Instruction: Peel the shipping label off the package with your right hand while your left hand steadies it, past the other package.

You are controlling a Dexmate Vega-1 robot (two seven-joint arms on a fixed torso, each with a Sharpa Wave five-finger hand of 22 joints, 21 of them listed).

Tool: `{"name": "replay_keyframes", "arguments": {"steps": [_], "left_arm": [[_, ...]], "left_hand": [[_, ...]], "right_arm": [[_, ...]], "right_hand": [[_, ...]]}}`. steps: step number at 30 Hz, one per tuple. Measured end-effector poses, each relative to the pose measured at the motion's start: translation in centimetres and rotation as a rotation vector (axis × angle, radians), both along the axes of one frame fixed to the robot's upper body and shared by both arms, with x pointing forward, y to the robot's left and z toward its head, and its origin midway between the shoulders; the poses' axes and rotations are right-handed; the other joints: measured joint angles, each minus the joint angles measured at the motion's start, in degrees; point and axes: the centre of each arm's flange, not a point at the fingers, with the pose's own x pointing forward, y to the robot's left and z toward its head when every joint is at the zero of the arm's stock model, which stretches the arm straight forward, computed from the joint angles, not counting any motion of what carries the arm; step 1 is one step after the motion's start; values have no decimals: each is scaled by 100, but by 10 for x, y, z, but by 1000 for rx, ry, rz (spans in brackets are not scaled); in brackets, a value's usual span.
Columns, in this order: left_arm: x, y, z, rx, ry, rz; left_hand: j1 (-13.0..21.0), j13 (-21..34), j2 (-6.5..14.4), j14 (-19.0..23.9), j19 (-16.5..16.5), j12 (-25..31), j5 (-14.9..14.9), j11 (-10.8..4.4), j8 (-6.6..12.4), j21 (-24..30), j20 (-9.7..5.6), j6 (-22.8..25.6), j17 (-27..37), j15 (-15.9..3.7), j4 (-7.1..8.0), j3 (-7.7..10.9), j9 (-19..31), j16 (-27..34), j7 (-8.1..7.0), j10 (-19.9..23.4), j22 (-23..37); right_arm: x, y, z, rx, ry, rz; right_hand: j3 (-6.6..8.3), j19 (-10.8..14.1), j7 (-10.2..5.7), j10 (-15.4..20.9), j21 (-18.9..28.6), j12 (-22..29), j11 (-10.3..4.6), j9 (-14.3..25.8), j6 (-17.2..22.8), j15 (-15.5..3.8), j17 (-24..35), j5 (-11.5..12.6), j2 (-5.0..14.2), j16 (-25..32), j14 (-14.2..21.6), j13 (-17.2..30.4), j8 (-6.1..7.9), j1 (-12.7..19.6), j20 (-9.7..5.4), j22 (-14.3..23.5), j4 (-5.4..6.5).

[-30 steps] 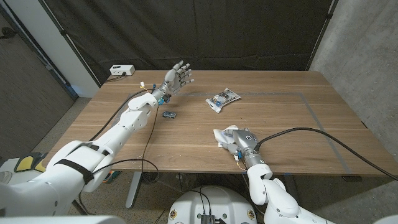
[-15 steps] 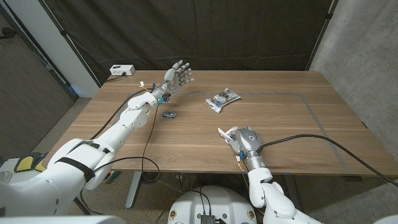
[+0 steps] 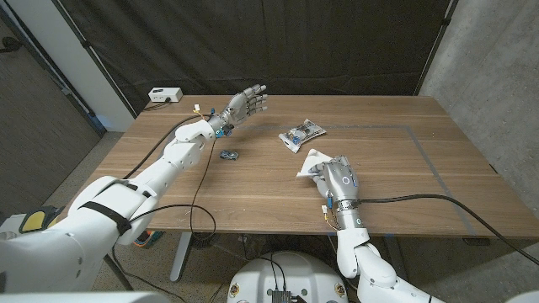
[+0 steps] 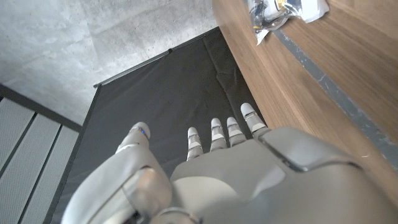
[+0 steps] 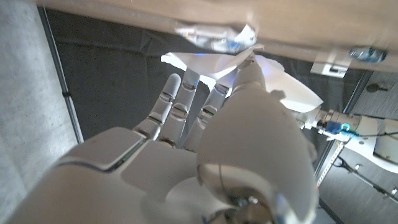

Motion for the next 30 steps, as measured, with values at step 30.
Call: {"name": "replay_keyframes", "arguments": {"steps": [30], "left_arm": [[-28, -35, 55, 378, -186, -198]], "left_hand": [[1466, 288, -499, -401, -25, 301, -21, 101, 734, -215, 406, 2510, 269, 371, -645, 150, 63, -156, 525, -114, 85]], "right_arm": [[15, -19, 62, -146, -281, -1]], "right_hand": [[5, -161, -2, 23, 378, 95, -21, -4, 165, 0, 51, -133, 21, 0, 1, 241, -188, -25, 21, 79, 18]]}}
